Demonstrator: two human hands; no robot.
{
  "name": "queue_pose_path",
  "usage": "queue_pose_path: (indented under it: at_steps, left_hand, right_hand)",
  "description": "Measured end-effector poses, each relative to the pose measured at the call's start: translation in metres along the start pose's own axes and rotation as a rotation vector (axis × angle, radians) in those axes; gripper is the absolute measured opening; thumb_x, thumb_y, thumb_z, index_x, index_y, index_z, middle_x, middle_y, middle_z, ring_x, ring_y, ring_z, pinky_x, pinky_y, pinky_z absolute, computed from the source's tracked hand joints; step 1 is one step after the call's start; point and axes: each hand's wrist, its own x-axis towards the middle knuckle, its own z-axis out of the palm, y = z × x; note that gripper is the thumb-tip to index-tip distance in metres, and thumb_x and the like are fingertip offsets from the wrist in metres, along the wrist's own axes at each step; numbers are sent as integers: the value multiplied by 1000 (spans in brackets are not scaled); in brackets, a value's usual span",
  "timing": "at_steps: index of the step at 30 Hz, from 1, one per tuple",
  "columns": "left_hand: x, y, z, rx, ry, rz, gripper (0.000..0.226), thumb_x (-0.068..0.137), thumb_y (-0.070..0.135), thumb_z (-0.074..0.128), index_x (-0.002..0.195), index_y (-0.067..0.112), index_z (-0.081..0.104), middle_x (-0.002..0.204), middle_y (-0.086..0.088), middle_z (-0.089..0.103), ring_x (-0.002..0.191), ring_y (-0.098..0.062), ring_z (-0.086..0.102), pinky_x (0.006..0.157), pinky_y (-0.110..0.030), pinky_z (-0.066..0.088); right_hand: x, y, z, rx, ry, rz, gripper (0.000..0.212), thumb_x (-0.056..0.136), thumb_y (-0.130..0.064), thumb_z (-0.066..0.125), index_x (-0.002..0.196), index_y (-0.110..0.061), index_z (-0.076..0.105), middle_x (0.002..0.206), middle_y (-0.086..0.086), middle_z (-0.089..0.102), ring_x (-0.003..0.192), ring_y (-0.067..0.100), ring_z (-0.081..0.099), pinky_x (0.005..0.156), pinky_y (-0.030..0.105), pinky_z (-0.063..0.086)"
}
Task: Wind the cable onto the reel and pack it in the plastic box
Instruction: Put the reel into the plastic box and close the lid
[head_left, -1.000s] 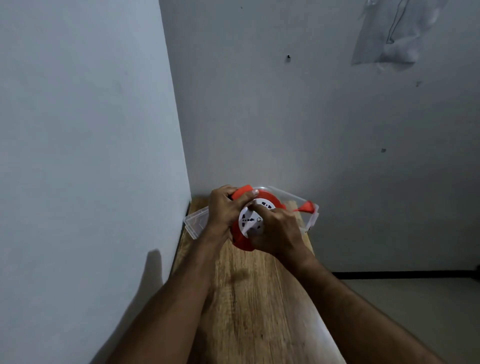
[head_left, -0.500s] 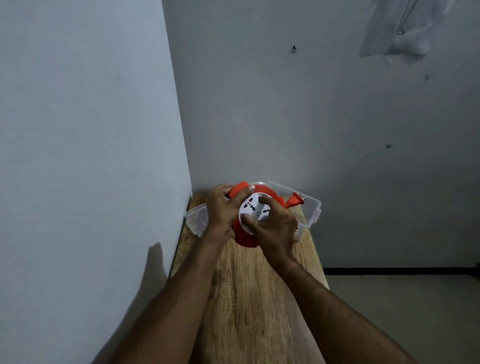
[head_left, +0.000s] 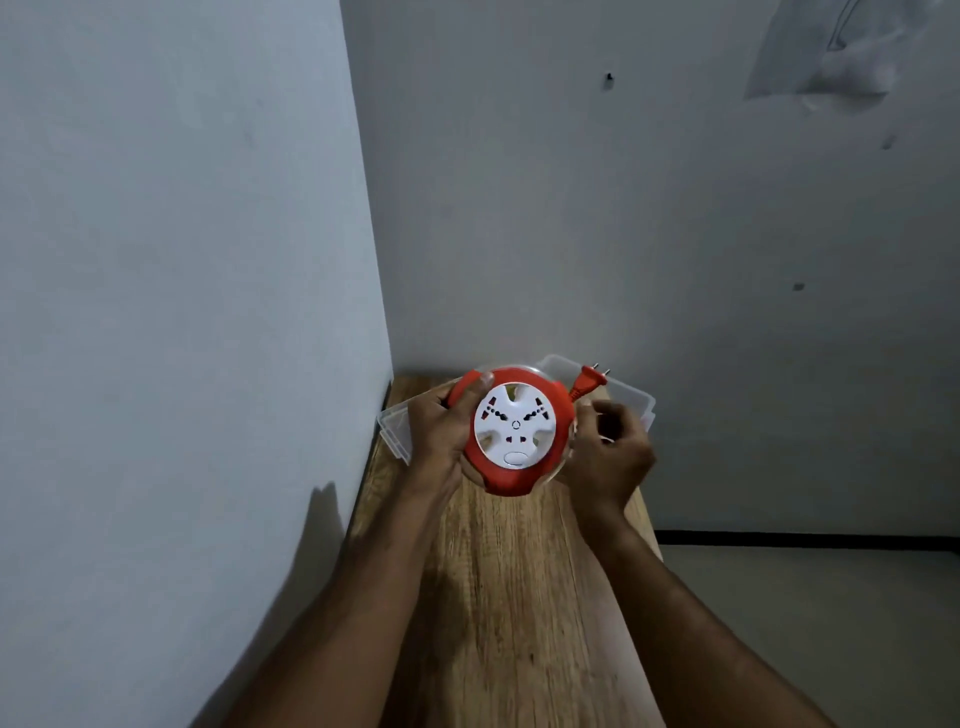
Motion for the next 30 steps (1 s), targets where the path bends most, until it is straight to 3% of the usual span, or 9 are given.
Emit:
queue_pose_path:
  at_steps: [2, 4, 7, 13, 19, 24, 27, 30]
  left_hand:
    - [-4, -5, -1, -59, -12, -40, 26, 83, 39, 80, 92, 15, 77, 81, 1, 79, 72, -17, 76, 59, -30, 61]
    - [-8, -13, -4, -100, -22, -69, 32, 83, 40, 79, 101, 13, 77, 88, -3, 79, 77, -21, 77, 64, -35, 63]
    - [-13, -31, -9, -96, -30, -153, 31, 84, 45, 77, 101, 19, 75, 90, -1, 79, 79, -21, 77, 69, -40, 64]
    - [-24, -68, -29, -95, 17, -310, 38, 86, 51, 72, 110, 21, 72, 93, 0, 79, 80, -22, 77, 73, -44, 64]
    - [-38, -101, -58, 55, 77, -272, 48, 84, 65, 64, 124, 39, 62, 113, 4, 74, 92, -22, 74, 73, -44, 65]
    - [-60, -123, -89, 399, 149, -189, 59, 87, 79, 43, 132, 42, 54, 118, 13, 66, 95, -12, 67, 71, -31, 63]
    - [-76, -129, -100, 486, 269, -171, 43, 100, 56, 46, 131, 29, 58, 117, 11, 62, 92, -5, 57, 62, -8, 43]
    - [-89, -136, -111, 538, 344, -185, 33, 103, 40, 50, 126, 18, 60, 117, 5, 61, 95, -7, 52, 58, 0, 38]
  right_hand:
    - [3, 12, 2, 164, -33, 368, 18, 92, -27, 71, 108, -20, 65, 99, -4, 71, 94, 13, 69, 85, 47, 61]
    - [1, 21, 3, 282, -175, 475, 25, 95, -30, 68, 117, -21, 63, 107, -2, 72, 102, 19, 70, 88, 45, 60]
    - [-12, 24, 6, 345, -369, 396, 25, 98, -25, 64, 121, -14, 66, 107, 2, 76, 99, 18, 73, 81, 35, 62]
    - [-36, 47, 15, 292, -483, 411, 19, 99, -16, 63, 117, -15, 68, 106, 2, 77, 100, 20, 73, 84, 40, 61]
    - [-66, 74, 26, 226, -582, 437, 15, 98, -16, 64, 111, -19, 71, 107, 3, 77, 102, 21, 73, 89, 49, 59]
    - [-95, 90, 39, 134, -639, 486, 15, 96, -14, 65, 101, -25, 73, 96, 1, 78, 93, 20, 74, 83, 45, 61]
    - [-115, 99, 45, 105, -702, 495, 13, 97, -14, 65, 100, -23, 74, 92, 1, 77, 88, 19, 74, 77, 39, 62]
    - [-134, 107, 52, 67, -759, 491, 12, 96, -11, 65, 98, -19, 74, 89, 3, 76, 84, 19, 74, 76, 41, 62]
